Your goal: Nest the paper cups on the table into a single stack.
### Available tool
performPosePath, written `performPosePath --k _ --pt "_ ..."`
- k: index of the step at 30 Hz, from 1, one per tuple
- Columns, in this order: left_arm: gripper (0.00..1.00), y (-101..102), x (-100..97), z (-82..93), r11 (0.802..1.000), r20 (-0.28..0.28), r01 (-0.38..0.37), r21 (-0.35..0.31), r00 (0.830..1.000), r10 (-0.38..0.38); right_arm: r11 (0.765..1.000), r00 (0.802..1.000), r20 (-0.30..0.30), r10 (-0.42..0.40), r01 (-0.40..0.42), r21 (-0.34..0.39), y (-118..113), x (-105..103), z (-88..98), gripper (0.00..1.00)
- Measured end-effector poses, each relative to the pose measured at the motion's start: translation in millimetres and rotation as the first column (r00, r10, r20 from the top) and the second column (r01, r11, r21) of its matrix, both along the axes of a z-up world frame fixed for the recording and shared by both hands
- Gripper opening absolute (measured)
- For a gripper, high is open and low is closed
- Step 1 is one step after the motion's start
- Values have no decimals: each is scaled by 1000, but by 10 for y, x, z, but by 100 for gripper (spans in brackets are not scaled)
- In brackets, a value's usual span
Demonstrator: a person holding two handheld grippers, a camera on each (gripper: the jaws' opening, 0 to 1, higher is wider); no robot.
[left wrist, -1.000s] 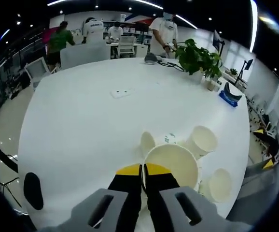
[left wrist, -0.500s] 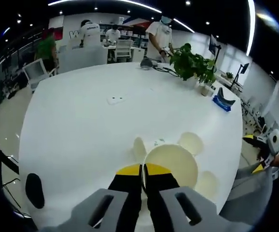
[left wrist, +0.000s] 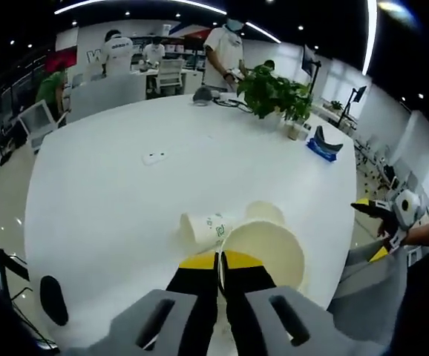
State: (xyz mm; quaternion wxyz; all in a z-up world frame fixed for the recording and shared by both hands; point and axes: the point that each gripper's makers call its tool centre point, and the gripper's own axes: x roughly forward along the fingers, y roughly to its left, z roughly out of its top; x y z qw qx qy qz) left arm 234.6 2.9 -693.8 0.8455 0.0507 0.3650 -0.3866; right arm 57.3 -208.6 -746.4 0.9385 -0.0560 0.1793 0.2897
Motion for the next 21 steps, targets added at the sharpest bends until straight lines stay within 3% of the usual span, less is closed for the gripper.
performPosePath --k 9,21 --pt "0 -238 -196 106 996 -21 94 -5 995 -94 1000 1000 -8 6 -6 -5 21 -9 -3 89" --pt "0 -464 -466 -88 975 -82 217 40 973 -213 1000 1000 -6 16 -16 -14 35 -17 0 88"
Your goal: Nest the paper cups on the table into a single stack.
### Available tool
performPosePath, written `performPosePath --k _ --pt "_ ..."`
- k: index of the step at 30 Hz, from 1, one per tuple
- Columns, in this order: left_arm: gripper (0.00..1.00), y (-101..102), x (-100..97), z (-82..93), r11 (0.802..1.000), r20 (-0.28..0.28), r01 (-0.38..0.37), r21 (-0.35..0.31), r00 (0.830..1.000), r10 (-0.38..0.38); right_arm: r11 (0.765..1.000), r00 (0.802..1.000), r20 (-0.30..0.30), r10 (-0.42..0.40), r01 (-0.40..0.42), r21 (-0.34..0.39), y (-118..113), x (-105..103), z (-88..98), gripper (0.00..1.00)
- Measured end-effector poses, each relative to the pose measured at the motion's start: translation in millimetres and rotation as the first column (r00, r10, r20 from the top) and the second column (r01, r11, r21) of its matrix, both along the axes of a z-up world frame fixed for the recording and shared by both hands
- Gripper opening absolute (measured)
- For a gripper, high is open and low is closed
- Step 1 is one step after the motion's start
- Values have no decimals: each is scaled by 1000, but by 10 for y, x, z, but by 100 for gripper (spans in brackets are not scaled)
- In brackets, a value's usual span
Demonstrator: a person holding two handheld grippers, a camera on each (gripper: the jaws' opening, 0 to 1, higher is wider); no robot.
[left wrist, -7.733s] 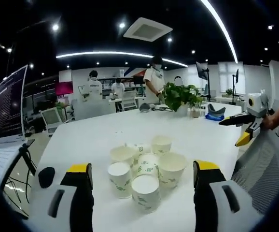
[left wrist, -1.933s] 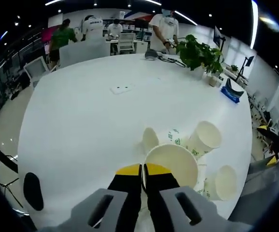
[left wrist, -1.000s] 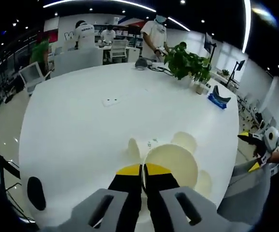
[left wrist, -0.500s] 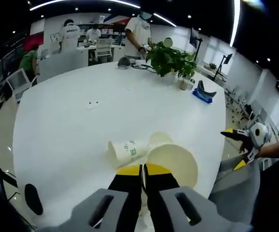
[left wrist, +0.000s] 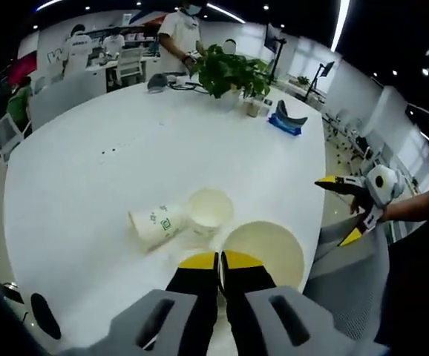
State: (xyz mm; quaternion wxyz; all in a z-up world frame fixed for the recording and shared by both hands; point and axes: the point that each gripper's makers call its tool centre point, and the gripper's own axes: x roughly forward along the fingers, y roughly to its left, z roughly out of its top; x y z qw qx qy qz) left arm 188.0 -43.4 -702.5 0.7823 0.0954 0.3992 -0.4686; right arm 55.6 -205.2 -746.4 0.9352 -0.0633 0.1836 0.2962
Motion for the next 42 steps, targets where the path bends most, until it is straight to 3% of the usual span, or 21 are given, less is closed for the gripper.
performPosePath --k 25,36,42 --pt "0 -176 -148 -441 994 -41 68 80 997 -65 1000 1000 0 -9 9 -11 -27 12 -14 87" --pt "1 -180 -288 -551 988 -61 101 117 994 -95 1000 1000 -5 -12 12 -11 -38 11 -29 86" --pt "4 -166 -234 -568 987 -52 110 121 993 -104 1000 1000 -4 -11 11 -11 -33 9 -22 86"
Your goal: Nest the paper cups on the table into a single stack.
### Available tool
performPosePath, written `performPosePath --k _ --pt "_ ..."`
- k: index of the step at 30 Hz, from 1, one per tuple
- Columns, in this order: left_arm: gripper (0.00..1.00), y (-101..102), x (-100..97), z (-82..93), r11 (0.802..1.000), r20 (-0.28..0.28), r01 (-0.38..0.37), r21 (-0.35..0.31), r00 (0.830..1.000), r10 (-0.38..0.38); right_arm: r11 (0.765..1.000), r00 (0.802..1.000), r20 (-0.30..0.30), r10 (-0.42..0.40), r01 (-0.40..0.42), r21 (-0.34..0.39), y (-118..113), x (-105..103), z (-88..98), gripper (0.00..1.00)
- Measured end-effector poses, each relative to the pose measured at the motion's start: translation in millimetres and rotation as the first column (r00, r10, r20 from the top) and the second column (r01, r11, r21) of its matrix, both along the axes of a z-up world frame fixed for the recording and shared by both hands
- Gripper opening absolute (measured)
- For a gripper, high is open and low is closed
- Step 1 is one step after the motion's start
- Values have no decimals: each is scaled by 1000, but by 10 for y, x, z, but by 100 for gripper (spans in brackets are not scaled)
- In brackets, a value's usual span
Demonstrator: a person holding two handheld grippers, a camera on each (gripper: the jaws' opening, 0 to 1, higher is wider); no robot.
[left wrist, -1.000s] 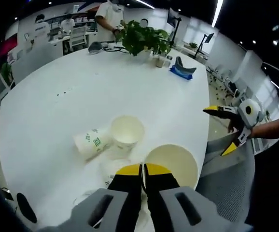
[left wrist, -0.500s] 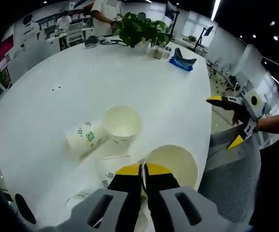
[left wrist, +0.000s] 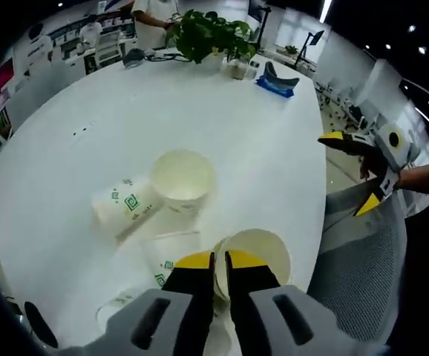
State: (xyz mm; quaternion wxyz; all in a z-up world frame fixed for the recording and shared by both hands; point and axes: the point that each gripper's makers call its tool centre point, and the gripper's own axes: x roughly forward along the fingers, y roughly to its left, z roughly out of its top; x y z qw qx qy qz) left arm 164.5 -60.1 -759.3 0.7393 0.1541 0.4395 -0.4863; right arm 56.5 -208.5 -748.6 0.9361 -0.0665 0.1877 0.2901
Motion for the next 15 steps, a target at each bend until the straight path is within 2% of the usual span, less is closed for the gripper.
performPosePath --k 9,15 --pt "7 -6 108 72 1000 19 -13 -24 1000 13 1000 1000 -1 -2 2 -1 0 -1 2 86" --pt "13 -19 205 107 998 43 -42 -37 998 44 1000 1000 -1 -5 5 -2 -3 -2 3 86"
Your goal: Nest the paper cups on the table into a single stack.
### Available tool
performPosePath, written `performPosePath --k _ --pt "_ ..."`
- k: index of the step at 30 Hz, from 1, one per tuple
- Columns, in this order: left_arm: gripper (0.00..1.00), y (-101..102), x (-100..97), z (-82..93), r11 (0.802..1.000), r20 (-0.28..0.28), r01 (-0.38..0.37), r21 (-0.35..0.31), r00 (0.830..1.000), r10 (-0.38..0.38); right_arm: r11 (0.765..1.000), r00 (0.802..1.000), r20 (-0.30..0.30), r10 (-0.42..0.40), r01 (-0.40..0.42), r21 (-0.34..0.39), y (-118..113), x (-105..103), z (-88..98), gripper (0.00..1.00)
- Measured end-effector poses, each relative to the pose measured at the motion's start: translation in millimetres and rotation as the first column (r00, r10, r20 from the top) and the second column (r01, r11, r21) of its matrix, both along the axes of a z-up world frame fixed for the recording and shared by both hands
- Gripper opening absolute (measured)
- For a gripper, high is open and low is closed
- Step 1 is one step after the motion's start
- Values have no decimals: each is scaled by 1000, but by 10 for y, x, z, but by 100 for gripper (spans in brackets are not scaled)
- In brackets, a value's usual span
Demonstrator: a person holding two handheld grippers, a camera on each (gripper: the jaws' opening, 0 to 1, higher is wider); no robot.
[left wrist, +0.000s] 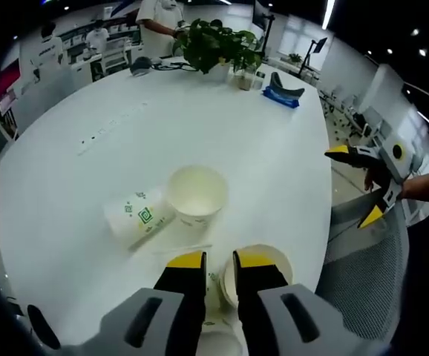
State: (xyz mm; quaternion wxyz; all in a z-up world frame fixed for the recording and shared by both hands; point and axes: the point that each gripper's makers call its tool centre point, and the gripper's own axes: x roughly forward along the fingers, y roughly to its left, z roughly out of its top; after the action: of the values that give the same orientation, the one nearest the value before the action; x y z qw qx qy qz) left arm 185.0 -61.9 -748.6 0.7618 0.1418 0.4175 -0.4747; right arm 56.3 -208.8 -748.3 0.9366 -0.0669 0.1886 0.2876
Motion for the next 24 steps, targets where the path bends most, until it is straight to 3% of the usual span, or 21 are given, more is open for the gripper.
performPosePath --k 12,24 --pt "18 -62 254 7 995 15 -90 -41 996 91 1000 1000 0 -3 3 0 -11 3 -6 85" --pt "18 -118 552 -124 981 -5 -183 -66 983 183 1000 1000 2 -7 7 2 -11 6 8 85"
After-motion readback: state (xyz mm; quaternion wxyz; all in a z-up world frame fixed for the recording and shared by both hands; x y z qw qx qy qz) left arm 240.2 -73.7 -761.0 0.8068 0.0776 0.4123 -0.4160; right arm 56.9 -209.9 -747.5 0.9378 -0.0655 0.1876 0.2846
